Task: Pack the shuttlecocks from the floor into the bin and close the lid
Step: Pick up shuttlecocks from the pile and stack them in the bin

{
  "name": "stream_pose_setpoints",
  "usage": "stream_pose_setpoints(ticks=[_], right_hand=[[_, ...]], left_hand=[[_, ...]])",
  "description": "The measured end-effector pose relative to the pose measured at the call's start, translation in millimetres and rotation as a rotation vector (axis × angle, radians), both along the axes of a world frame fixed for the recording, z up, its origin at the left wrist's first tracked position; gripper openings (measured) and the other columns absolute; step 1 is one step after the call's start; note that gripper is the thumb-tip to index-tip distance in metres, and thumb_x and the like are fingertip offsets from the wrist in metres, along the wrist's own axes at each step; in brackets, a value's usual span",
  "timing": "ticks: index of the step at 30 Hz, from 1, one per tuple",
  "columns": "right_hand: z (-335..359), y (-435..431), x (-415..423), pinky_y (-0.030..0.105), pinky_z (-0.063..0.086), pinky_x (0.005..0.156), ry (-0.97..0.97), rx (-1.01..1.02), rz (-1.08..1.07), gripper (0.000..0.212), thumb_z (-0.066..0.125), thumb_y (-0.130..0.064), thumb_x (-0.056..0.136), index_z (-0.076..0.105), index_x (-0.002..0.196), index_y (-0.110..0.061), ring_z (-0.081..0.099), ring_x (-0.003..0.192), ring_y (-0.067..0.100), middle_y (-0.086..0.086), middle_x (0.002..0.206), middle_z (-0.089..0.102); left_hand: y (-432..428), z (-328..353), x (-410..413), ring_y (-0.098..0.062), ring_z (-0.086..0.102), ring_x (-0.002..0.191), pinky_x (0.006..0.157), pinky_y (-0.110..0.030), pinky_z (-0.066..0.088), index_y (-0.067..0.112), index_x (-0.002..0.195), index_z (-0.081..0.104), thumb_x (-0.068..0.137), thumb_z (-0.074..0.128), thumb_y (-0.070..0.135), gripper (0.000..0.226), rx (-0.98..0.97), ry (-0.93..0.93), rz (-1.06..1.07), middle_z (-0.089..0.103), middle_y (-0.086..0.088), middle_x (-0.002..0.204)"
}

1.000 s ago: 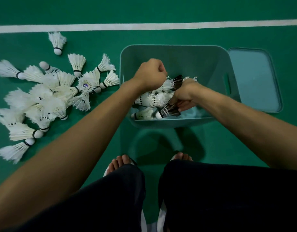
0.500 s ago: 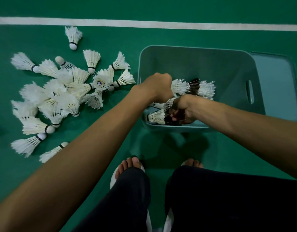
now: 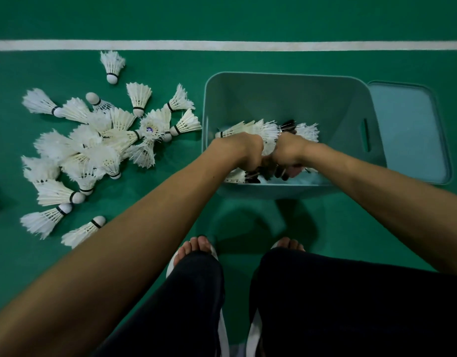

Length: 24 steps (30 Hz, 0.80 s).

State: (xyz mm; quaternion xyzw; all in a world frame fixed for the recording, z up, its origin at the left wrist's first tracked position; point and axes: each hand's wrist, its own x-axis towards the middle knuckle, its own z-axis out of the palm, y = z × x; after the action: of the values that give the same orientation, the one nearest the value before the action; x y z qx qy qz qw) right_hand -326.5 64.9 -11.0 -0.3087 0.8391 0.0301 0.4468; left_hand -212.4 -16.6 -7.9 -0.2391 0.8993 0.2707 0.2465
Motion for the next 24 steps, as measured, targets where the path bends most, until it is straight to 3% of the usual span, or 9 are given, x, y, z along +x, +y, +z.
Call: stream_pose_setpoints(ticks=[4, 7, 9, 12, 14, 16, 18, 22, 24], right_hand=[[12.3, 20.1, -34.2, 0.029, 0.056, 0.053, 0.075, 0.113, 0.032, 0.018, 0.074, -0.015, 0.088, 0.069, 0.078, 0.000, 0.066, 0.049, 0.026, 0.015, 0.075, 0.077], [9.4, 35.9, -49.3, 0.037, 0.060, 0.057, 0.256, 0.137, 0.172, 0.013, 0.069, -0.011, 0.087, 0.063, 0.081, -0.001, 0.064, 0.052, 0.028, 0.015, 0.077, 0.070], [5.9, 40.5, -50.1, 0.037, 0.056, 0.067, 0.303, 0.110, 0.274, 0.015, 0.061, -0.013, 0.090, 0.056, 0.077, -0.008, 0.061, 0.065, 0.028, 0.013, 0.087, 0.064], [-2.1, 42.1, -56.2, 0.038, 0.056, 0.085, 0.289, 0.021, 0.337, 0.015, 0.060, -0.016, 0.092, 0.068, 0.094, -0.004, 0.065, 0.091, 0.034, 0.016, 0.102, 0.068], [-7.9, 42.2, -60.7, 0.043, 0.058, 0.089, 0.278, -0.016, 0.349, 0.020, 0.058, -0.012, 0.091, 0.074, 0.099, -0.002, 0.068, 0.096, 0.035, 0.018, 0.105, 0.073], [-9.4, 44.2, -62.5, 0.045, 0.058, 0.090, 0.255, -0.024, 0.359, 0.022, 0.056, -0.007, 0.089, 0.076, 0.098, -0.003, 0.069, 0.096, 0.035, 0.018, 0.106, 0.074], [-7.1, 44.7, -64.3, 0.045, 0.058, 0.089, 0.250, -0.030, 0.356, 0.023, 0.055, -0.006, 0.089, 0.076, 0.097, -0.003, 0.069, 0.095, 0.035, 0.019, 0.105, 0.074], [19.6, 38.7, -58.6, 0.049, 0.065, 0.069, 0.317, 0.044, 0.284, 0.014, 0.057, -0.009, 0.089, 0.068, 0.090, 0.001, 0.072, 0.065, 0.033, 0.021, 0.086, 0.069], [41.1, 27.1, -46.9, 0.050, 0.065, 0.068, 0.338, 0.019, 0.215, 0.013, 0.059, -0.009, 0.089, 0.064, 0.085, 0.001, 0.072, 0.059, 0.032, 0.020, 0.080, 0.068]], left_hand=[[4.5, -6.3, -0.8, -0.030, 0.062, 0.104, 0.088, -0.044, 0.055, 0.013, 0.113, 0.069, 0.087, 0.047, -0.002, 0.037, 0.015, 0.050, 0.003, 0.068, -0.010, 0.117], [9.7, -8.6, -7.2, -0.027, 0.059, 0.106, 0.087, -0.038, 0.051, 0.015, 0.122, 0.069, 0.089, 0.042, -0.004, 0.047, 0.076, -0.054, -0.061, 0.064, -0.006, 0.127], [9.7, -17.4, -10.7, -0.028, 0.061, 0.101, 0.090, -0.039, 0.053, 0.010, 0.124, 0.068, 0.088, 0.042, -0.001, 0.046, 0.058, -0.149, -0.114, 0.067, -0.011, 0.129], [9.2, -25.8, -12.2, -0.027, 0.059, 0.091, 0.082, -0.040, 0.050, 0.009, 0.120, 0.068, 0.087, 0.044, 0.003, 0.042, 0.025, -0.197, -0.128, 0.069, -0.014, 0.125], [8.8, -24.9, -12.2, -0.029, 0.065, 0.095, 0.078, -0.040, 0.049, 0.010, 0.116, 0.069, 0.087, 0.043, 0.003, 0.040, 0.023, -0.193, -0.127, 0.070, -0.013, 0.120], [8.3, -24.6, -12.2, -0.026, 0.057, 0.085, 0.072, -0.038, 0.044, 0.008, 0.112, 0.069, 0.084, 0.040, 0.001, 0.041, 0.048, -0.183, -0.121, 0.069, -0.010, 0.112], [8.7, -18.6, -10.2, -0.020, 0.045, 0.080, 0.069, -0.035, 0.041, 0.011, 0.103, 0.067, 0.086, 0.040, -0.002, 0.035, 0.073, -0.160, -0.108, 0.057, -0.004, 0.103], [12.1, 16.1, 4.1, -0.023, 0.063, 0.106, 0.094, -0.034, 0.051, 0.017, 0.110, 0.077, 0.088, 0.040, -0.007, 0.050, 0.154, 0.072, 0.078, 0.066, 0.002, 0.120], [13.9, 37.6, 18.4, -0.022, 0.061, 0.114, 0.088, -0.024, 0.044, 0.019, 0.109, 0.077, 0.086, 0.039, -0.006, 0.051, 0.127, 0.243, 0.176, 0.068, -0.005, 0.126]])
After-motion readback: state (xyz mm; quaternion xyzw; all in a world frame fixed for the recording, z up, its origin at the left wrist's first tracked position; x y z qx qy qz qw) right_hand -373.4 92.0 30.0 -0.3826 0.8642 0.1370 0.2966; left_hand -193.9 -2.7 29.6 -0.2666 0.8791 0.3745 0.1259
